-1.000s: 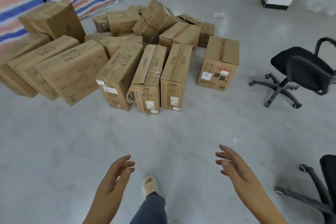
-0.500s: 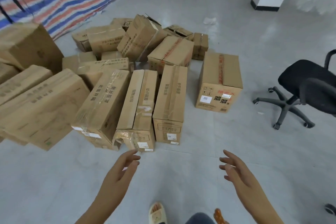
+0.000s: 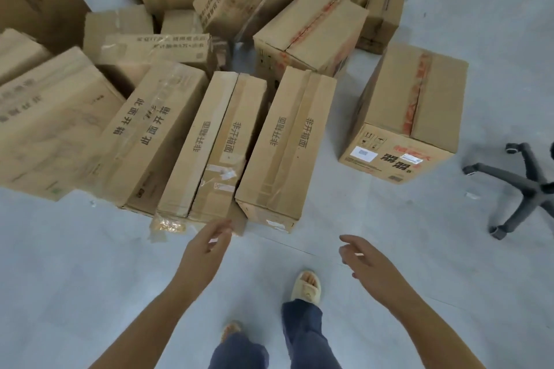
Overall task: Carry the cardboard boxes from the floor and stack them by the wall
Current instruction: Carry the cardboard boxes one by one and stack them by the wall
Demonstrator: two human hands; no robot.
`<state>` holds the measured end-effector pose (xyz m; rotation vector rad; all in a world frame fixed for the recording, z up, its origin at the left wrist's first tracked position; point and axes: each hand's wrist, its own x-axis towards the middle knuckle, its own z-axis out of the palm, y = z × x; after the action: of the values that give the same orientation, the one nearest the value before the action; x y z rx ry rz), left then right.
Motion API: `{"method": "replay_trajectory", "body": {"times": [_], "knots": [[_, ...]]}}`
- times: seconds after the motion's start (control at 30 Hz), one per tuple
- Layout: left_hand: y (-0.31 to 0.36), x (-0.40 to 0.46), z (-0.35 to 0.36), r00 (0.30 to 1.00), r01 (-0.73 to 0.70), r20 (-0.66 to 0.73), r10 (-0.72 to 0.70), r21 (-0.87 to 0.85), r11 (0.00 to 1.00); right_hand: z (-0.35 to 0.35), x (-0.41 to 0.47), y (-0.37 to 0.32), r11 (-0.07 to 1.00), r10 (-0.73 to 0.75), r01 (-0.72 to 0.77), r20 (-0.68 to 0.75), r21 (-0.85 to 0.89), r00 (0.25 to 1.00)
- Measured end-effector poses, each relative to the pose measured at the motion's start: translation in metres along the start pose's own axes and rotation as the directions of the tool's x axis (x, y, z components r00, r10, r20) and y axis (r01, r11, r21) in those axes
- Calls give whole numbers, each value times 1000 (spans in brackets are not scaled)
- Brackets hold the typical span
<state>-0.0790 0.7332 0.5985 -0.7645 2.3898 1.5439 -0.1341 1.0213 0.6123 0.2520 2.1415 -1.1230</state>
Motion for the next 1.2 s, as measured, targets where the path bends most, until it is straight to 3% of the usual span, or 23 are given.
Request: {"method": "replay_trajectory", "body": {"times": [0.2,0.4,0.6,0.8,0.93,1.1,1.2], "knots": [[-52,141,70,975,218,-57,-213,105,970,15,165,18,976,122,-108,65,-191,990],[-122,250,125,894,413,-237,-381,107,904,90,292,52,966,249,-244,48,-85,967],[-147,260,141,909,379,-199,-365,32,925,128,310,84,962,227,-215,-58,169,972],[-134,220,174,913,408,7,-409,53,911,88,299,114,933,296,-269,-82,240,952],[-130,212,199,897,440,88,-434,-74,895,51,301,133,935,260,-229,-86,270,962],[-136,233,216,874,483,128,-468,-325,813,48,308,150,915,173,-187,71,358,982],[-132,241,222,856,502,127,-502,-443,743,55,311,148,874,168,-160,23,459,986]]}}
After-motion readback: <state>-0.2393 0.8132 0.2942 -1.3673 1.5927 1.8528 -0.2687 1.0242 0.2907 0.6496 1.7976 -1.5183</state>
